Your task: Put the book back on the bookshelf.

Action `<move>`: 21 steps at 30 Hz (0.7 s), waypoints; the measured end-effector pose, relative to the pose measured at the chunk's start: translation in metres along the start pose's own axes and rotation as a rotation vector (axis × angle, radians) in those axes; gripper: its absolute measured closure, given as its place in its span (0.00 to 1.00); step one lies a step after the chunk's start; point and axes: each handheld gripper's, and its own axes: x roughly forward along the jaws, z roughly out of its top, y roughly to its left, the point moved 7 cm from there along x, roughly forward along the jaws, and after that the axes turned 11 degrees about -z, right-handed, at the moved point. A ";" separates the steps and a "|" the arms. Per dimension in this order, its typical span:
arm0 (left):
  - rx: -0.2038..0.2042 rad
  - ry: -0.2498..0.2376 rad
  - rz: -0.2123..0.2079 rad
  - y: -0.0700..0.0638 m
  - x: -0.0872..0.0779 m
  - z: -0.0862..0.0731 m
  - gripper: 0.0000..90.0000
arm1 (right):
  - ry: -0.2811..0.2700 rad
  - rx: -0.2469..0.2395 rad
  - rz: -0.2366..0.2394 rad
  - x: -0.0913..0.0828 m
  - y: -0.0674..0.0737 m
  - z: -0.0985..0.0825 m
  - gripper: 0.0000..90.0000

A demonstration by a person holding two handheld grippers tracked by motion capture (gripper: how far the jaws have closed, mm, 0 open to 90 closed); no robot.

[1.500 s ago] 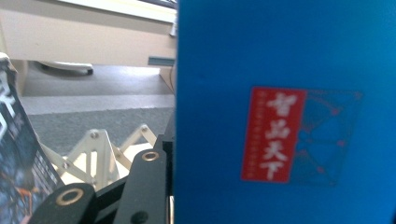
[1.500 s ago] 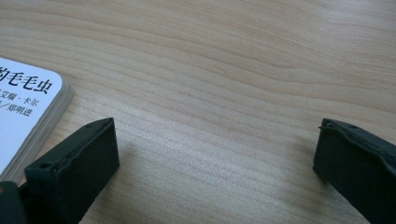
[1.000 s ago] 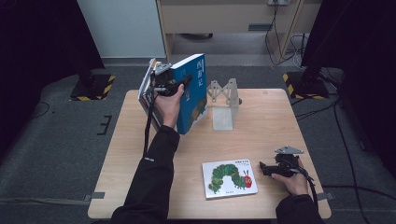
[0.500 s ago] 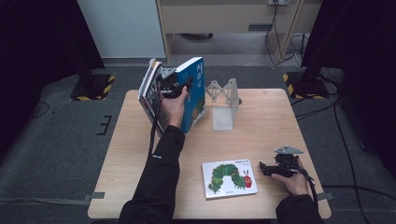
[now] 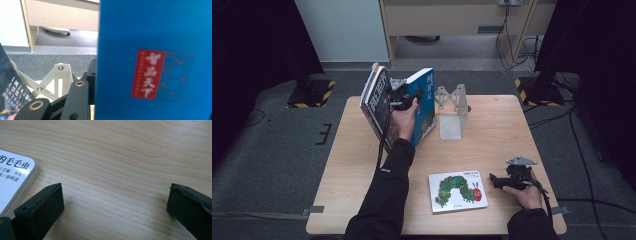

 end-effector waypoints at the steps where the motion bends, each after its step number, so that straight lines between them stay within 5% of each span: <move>1: 0.005 0.000 -0.003 -0.001 0.000 -0.001 0.67 | -0.001 -0.001 0.000 0.000 0.000 0.000 0.01; 21: 0.094 0.044 0.005 -0.014 -0.024 -0.020 0.65 | 0.002 -0.003 0.004 0.000 0.000 0.000 0.01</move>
